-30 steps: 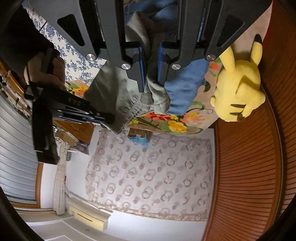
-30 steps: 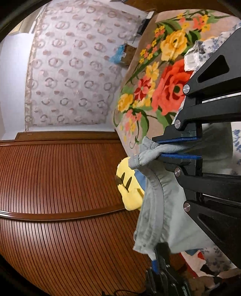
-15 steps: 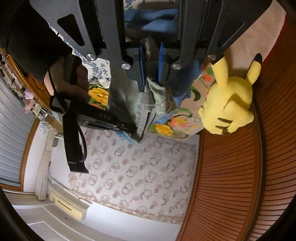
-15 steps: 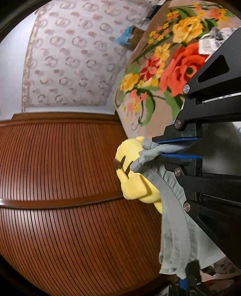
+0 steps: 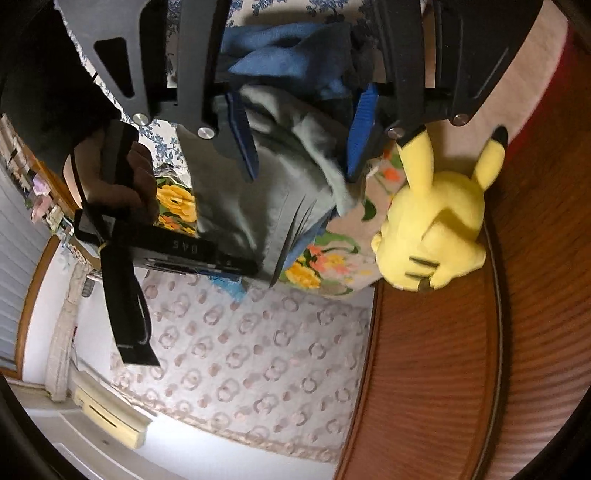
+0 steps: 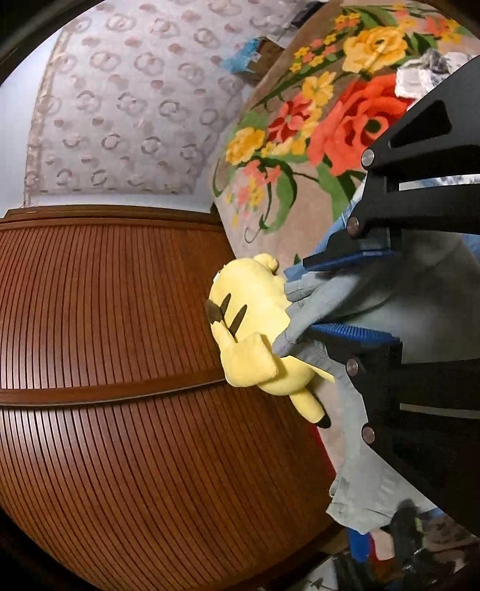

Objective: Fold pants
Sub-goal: 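Carry the folded grey-green pants with both grippers onto the folded denim, then lower the pants onto the denim stack and open both grippers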

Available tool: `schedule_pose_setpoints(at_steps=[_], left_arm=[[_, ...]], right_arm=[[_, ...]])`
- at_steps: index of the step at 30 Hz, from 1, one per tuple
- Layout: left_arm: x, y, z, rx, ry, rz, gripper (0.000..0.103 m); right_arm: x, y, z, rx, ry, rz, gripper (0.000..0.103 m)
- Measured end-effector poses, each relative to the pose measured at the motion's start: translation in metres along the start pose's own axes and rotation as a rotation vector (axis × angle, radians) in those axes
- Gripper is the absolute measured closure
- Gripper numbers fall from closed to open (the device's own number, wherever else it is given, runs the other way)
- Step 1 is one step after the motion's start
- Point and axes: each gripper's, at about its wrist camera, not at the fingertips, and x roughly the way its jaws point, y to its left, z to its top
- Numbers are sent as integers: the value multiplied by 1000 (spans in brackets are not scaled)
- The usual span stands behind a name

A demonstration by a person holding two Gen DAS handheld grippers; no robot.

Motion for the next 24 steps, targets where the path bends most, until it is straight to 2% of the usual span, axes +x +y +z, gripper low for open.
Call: schedule_pose_setpoints(at_steps=[2, 6, 11, 17, 21, 24], left_arm=[[-3, -5, 6, 31, -12, -5, 54], [-2, -15, 16, 78, -27, -13, 53], [15, -25, 12, 132, 31, -13, 53], [32, -10, -3, 105, 110, 30, 53], [37, -4, -12, 87, 137, 39, 53], [39, -4, -15, 85, 141, 43, 53]], right_arm=[[-10, 0, -1, 7, -13, -12, 68], [-32, 2, -12, 27, -8, -3, 68], [-39, -1, -25, 37, 12, 69, 68], [-11, -19, -23, 71, 74, 80, 68], [17, -30, -17, 86, 108, 53, 68], [28, -32, -17, 107, 117, 68, 68]])
